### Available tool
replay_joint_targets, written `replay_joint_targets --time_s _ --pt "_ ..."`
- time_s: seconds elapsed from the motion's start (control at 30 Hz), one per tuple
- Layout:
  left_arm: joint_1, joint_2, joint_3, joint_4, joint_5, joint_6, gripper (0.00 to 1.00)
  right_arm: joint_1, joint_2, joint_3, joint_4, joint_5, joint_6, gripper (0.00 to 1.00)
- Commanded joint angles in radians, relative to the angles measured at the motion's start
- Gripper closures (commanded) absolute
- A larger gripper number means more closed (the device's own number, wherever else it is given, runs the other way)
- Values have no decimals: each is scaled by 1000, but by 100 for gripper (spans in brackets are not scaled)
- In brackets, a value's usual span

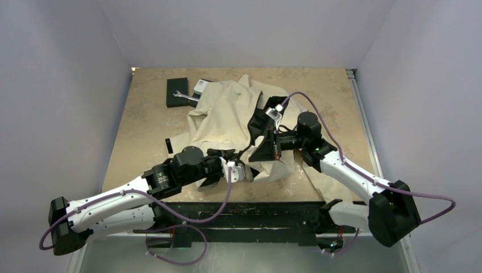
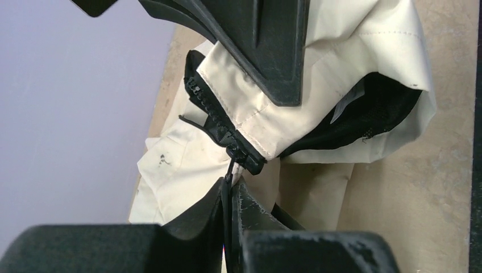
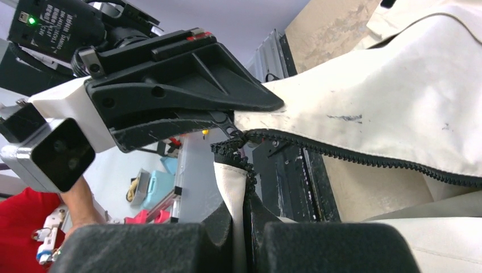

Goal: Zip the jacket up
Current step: Zip the zipper on the jacket.

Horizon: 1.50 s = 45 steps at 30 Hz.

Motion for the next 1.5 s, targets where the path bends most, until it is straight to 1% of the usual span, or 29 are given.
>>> replay_joint_targets --time_s 0.0,0.07,0.17,0.33,0.43,0.5,0.63,0.83,0.9,0.97,1.0,1.03,1.1,1.2,1.47 --pt "-2 -26 49 -7 36 -10 100 -17 -22 -35 114 11 61 100" --pt "-2 -37 48 -14 45 -4 100 -25 -16 -53 157 8 95 100" --pt "-2 -54 43 -27 104 4 100 -31 -13 -73 223 4 143 100" --pt "-2 -76 27 -43 164 59 100 -32 -17 -108 333 10 227 100" --pt "-2 -92 12 -32 186 103 100 -31 -13 -144 414 13 285 100" --pt "-2 -100 7 -36 197 122 100 -32 -12 -158 438 13 304 100" --pt "-2 -123 -10 -20 214 143 100 -32 -16 -174 473 20 333 100" --pt "-2 -174 -54 6 273 164 100 -31 0 -227 630 36 429 100" --pt "-2 -187 -68 26 286 168 100 -31 2 -234 655 39 439 100" --pt "-2 -180 -67 29 284 172 72 -31 -2 -231 654 41 439 100" --pt "-2 -173 -62 24 283 174 64 -30 -5 -231 653 41 439 100" --pt "-2 -170 -58 19 284 177 60 -31 -8 -230 650 41 438 100" --pt "-2 -170 -60 15 284 182 57 -30 -12 -229 642 41 435 100" --pt "-2 -172 -67 15 273 185 57 -30 -20 -230 630 41 428 100" --pt "-2 -166 -56 0 230 136 54 -31 -20 -239 631 38 425 100"
